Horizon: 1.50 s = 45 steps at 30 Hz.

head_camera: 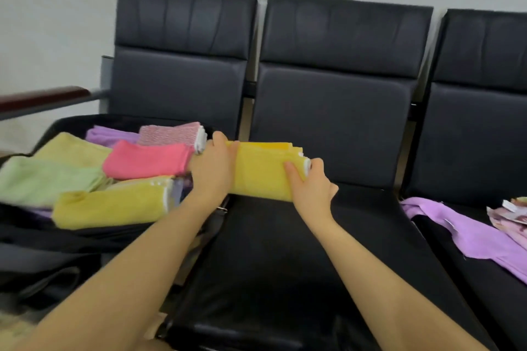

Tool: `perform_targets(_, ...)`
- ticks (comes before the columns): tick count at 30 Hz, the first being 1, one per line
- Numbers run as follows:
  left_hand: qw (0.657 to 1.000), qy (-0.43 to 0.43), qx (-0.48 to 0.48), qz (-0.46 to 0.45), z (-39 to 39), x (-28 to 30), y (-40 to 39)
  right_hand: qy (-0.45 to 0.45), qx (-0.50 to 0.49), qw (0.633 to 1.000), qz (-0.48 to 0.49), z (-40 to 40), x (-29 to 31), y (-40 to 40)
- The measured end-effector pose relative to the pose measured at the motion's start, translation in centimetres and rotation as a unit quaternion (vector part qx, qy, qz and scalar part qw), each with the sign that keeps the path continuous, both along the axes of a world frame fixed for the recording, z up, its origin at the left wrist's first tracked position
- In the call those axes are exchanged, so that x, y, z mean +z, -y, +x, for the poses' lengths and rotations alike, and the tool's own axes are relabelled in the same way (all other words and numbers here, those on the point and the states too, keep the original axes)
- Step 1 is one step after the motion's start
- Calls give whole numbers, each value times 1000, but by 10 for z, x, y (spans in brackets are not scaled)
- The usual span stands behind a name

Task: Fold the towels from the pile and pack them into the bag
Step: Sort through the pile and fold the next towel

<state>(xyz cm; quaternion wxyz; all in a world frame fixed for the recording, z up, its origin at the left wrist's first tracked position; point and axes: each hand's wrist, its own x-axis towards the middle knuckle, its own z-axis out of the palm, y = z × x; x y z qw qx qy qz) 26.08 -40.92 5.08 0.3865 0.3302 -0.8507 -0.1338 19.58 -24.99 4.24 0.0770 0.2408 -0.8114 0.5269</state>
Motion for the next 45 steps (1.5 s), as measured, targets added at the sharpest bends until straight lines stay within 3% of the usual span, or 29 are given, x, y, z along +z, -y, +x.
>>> perform_targets(10, 993, -71, 70, 62, 88, 43, 179, -58, 121, 991, 20, 53, 46, 192)
perform_targets(17, 989, -48, 139, 23, 108, 17, 309, -57, 197, 977, 65, 51, 31, 321)
perform_targets(23, 985, -6, 173, -6, 130, -21, 372, -86, 246, 961, 97, 67, 0, 388)
perform_targets(31, 961, 165, 211, -64, 134, -40, 391, -204, 186, 929, 245, 78, -38, 402)
perform_targets(33, 959, 147, 212, -116, 131, -35, 380, -232, 171, 918, 272, 79, -38, 400)
perform_targets(36, 943, 28, 209, -258, 133, -41, 355, -226, 153, 913, 303, 78, -37, 399)
perform_targets(38, 936, 18, 182, -301, 134, -55, 338, -228, 139, 913, 309, 77, -38, 399)
perform_targets(40, 952, 94, 164, -240, 138, -71, 332, -262, 154, 919, 251, 77, -40, 397)
perform_targets(42, 967, 160, 151, -130, 141, -78, 334, -327, 226, 894, 208, 76, -40, 393)
perform_targets(45, 957, 254, 137, -27, 140, -74, 349, -365, 287, 820, 335, 70, -42, 388)
